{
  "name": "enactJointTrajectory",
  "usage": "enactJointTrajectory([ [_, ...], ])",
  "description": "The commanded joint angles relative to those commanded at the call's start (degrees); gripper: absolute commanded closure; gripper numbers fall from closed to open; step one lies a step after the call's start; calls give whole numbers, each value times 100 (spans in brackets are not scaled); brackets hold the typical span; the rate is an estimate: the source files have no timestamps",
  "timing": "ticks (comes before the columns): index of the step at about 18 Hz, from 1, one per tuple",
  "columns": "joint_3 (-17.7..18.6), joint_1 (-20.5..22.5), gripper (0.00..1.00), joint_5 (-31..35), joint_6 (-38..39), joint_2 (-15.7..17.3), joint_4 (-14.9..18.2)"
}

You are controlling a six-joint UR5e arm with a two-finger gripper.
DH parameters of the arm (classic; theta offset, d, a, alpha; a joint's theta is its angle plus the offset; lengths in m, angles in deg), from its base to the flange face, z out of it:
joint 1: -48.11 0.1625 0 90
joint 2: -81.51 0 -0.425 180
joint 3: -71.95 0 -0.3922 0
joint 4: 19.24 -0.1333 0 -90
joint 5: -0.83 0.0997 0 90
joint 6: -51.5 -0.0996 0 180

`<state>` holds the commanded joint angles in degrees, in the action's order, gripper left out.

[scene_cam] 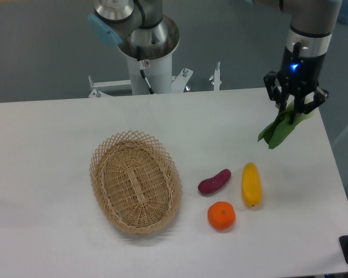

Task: Place the green vegetable on the table
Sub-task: 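Lower the held green bok choy toward the table beside the yellow squash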

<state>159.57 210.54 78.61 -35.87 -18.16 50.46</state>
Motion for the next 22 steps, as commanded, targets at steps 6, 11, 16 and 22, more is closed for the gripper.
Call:
enactJointTrajectory([
  [6,26,44,67,-9,-9,0,0],
  [11,263,18,67,-17,-70,35,-96],
  [16,1123,-9,67,26,-140,141,-1008],
  [22,1994,-44,67,298,-1184,36,-1573],
])
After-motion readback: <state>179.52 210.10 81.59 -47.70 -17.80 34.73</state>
